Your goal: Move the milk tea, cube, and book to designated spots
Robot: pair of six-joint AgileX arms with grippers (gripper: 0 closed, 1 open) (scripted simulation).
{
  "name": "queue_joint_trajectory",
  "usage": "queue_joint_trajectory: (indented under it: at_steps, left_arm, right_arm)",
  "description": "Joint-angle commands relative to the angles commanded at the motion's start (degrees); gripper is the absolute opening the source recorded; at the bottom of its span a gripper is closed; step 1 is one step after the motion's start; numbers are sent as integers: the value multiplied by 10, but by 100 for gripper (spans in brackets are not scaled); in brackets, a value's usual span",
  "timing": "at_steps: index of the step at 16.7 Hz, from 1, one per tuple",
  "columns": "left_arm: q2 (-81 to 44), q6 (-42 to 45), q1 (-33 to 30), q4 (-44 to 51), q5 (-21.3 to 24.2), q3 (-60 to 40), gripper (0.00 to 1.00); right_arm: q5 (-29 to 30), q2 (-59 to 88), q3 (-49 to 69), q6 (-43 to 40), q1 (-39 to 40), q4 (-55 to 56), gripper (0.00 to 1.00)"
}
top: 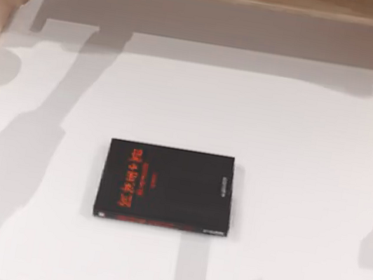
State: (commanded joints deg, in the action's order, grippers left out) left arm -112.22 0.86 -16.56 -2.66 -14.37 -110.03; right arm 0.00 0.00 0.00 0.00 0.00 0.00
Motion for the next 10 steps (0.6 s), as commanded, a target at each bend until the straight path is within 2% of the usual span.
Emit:
queue_joint_trajectory:
  at_steps: [4,10]
  left_arm:
    - [-1,0,0,0,0,-1,0]
    - [-1,0,0,0,0,-1,45]
  right_arm:
    - [0,0,0,0,0,0,100]
    - [0,0,0,0,0,0,100]
